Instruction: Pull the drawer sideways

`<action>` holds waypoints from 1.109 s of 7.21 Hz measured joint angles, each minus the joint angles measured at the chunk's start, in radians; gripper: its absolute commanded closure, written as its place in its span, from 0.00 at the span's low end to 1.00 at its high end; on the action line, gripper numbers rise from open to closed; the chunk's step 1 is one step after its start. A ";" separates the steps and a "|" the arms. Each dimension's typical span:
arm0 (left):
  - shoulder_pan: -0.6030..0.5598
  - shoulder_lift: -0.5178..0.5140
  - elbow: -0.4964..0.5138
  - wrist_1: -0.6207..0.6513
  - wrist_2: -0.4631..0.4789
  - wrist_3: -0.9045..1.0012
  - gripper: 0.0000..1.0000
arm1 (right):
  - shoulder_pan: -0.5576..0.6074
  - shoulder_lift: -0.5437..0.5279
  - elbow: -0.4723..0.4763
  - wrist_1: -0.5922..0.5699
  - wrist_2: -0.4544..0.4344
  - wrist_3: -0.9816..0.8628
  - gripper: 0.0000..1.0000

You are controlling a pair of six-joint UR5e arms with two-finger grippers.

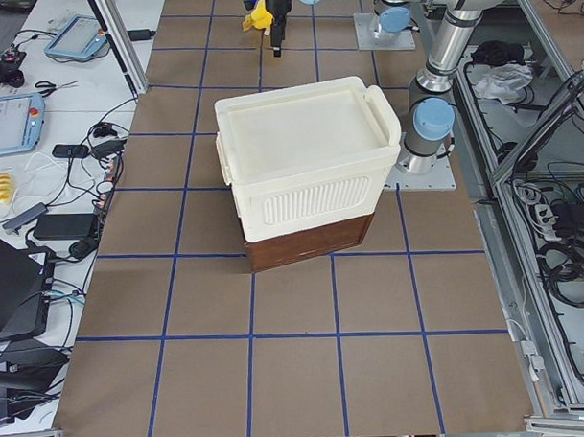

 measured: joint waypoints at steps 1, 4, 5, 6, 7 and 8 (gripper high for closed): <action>0.035 0.008 0.008 -0.002 -0.026 0.003 0.00 | 0.000 0.000 0.000 0.000 0.000 0.000 0.00; 0.063 0.013 0.011 -0.005 -0.041 0.005 0.00 | 0.000 0.000 0.000 0.000 0.000 0.000 0.00; 0.063 0.014 0.010 -0.005 -0.040 0.005 0.00 | 0.000 0.000 0.000 0.000 0.000 0.000 0.00; 0.063 0.015 0.010 -0.005 -0.040 0.005 0.00 | 0.000 0.000 0.000 0.001 0.000 0.000 0.00; 0.063 0.015 0.009 -0.005 -0.040 0.005 0.00 | 0.000 0.000 0.000 0.000 0.000 0.000 0.00; 0.063 0.016 0.009 -0.005 -0.040 0.005 0.00 | 0.000 0.000 0.000 0.000 0.000 0.000 0.00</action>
